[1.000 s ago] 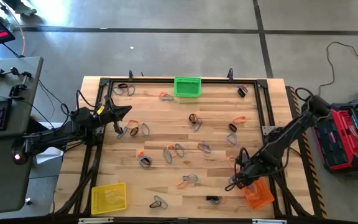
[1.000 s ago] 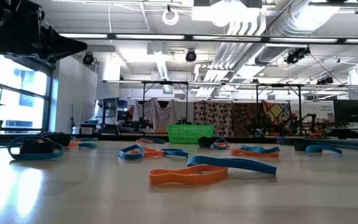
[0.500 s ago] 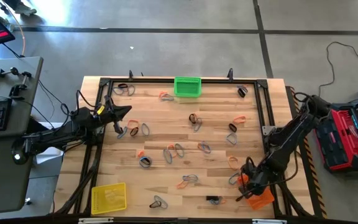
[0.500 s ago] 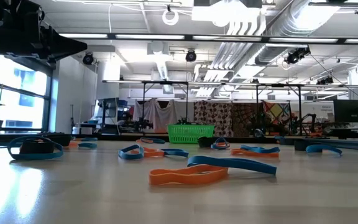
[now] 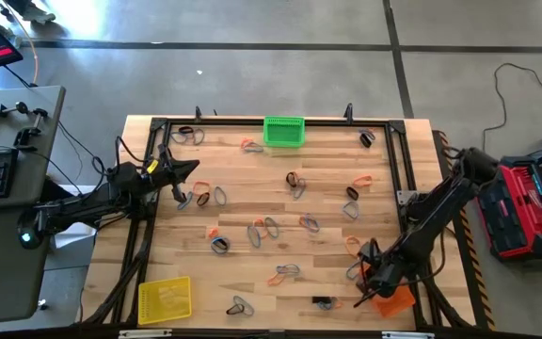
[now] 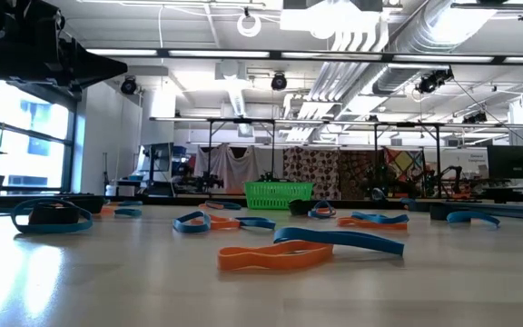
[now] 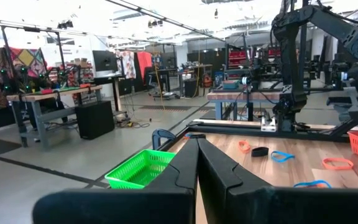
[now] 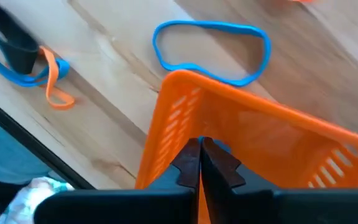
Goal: Sort rubber bands into baskets
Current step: Put the blue rubber band into the orange bin
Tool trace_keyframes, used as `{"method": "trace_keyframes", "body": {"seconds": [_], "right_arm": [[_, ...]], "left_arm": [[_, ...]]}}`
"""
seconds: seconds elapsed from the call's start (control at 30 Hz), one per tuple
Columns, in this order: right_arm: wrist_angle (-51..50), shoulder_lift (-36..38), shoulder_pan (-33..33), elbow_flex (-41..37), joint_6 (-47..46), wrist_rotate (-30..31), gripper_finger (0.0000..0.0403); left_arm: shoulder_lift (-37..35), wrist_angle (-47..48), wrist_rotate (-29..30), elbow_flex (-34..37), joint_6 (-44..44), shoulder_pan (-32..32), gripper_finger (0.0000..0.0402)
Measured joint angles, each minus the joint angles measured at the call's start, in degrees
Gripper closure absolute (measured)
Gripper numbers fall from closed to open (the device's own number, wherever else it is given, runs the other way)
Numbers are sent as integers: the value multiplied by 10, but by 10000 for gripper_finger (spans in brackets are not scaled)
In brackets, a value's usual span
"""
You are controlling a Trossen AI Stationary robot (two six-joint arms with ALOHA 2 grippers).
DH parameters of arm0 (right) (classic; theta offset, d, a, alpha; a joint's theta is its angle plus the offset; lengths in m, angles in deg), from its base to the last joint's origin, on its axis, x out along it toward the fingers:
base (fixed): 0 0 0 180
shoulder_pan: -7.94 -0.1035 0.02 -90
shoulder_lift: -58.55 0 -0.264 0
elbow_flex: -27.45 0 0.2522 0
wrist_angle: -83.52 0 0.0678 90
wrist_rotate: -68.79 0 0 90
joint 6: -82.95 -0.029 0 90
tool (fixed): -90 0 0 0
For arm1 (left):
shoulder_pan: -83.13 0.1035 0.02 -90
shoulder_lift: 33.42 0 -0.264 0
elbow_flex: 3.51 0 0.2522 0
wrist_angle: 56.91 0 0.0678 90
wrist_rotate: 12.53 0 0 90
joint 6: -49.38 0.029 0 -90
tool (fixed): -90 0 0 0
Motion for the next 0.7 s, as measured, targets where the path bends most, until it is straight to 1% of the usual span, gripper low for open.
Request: {"method": "trace_keyframes", "body": {"seconds": [0.17,0.4,0.6,0.7], "right_arm": [[26,-5,0,0,2,-11,403],[39,-5,-4,1,-45,-89,403],[39,-5,-13,1,-68,-93,402],[39,-4,-12,1,-76,-94,391]], "left_arm": [[0,0,0,0,0,0,402],[0,0,0,0,-1,0,401],[0,0,0,0,0,0,401],[0,0,0,0,0,0,401]]}}
